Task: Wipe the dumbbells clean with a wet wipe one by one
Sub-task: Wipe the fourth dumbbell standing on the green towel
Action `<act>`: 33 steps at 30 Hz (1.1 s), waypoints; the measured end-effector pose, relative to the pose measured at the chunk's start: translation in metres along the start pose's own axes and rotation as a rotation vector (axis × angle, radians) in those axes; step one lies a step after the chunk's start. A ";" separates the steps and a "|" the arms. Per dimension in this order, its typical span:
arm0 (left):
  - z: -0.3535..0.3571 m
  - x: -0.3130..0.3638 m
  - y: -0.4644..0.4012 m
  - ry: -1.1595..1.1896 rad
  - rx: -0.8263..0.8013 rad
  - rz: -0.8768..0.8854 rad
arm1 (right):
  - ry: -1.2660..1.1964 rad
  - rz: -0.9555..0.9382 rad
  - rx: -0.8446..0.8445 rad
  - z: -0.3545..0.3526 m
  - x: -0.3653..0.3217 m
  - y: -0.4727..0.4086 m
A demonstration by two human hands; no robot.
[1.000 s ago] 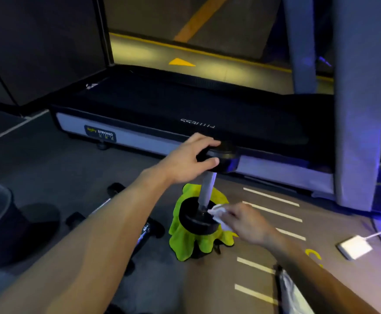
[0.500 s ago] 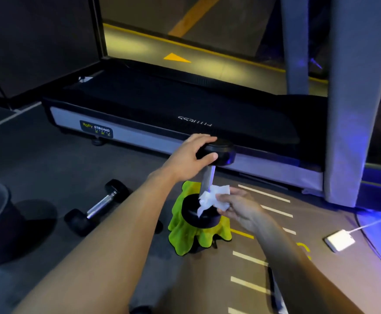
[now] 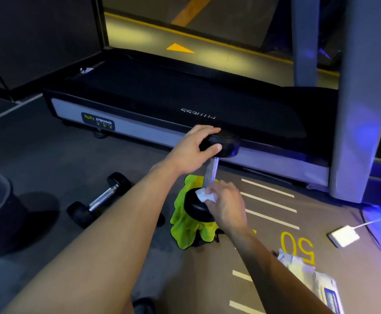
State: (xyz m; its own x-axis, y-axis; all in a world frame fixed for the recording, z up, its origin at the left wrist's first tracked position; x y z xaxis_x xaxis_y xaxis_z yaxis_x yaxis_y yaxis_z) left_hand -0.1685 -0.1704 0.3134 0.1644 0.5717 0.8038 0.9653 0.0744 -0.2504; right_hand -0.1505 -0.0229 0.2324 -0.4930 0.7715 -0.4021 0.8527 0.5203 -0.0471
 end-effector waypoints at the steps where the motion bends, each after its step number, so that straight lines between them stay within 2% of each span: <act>1: 0.000 0.000 0.000 -0.001 0.000 -0.001 | 0.030 -0.001 -0.057 0.003 -0.002 0.000; 5: 0.000 0.000 0.000 -0.006 -0.007 -0.002 | 0.082 -0.035 -0.222 0.009 -0.007 0.004; 9: 0.000 0.002 0.001 -0.003 -0.007 -0.008 | 0.318 -0.075 -0.359 0.014 -0.010 0.016; 13: 0.001 0.004 0.001 -0.013 0.004 -0.010 | 0.351 -0.048 -0.355 0.009 -0.006 0.007; 21: 0.002 0.007 0.002 -0.013 -0.012 -0.011 | 0.129 -0.072 -0.276 0.012 0.001 -0.007; 23: 0.002 0.006 0.003 -0.018 -0.009 -0.015 | 0.101 -0.105 -0.206 0.002 -0.004 -0.010; 25: 0.001 0.006 0.002 -0.019 -0.004 -0.017 | 0.105 -0.122 -0.062 -0.018 -0.007 -0.016; 28: 0.002 0.005 0.001 -0.020 -0.002 -0.015 | 0.118 -0.070 0.050 -0.034 0.004 -0.019; 33: 0.004 0.006 -0.001 -0.022 0.009 -0.008 | 0.041 -0.064 -0.144 0.004 0.009 -0.006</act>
State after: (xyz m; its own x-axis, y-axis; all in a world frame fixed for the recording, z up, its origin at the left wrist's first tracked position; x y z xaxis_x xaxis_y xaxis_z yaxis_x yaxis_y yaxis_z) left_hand -0.1692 -0.1640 0.3168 0.1521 0.5885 0.7940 0.9647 0.0864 -0.2489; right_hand -0.1592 -0.0206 0.2251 -0.5543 0.7482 -0.3645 0.7873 0.6134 0.0619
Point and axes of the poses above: each hand's wrist, its own y-axis away from the middle knuckle, its own z-axis out of the palm, x = y × z, the point moved 8 cm from there along -y, towards the middle knuckle, and after that the axes turned 3 degrees about -x, right-handed, at the moved point
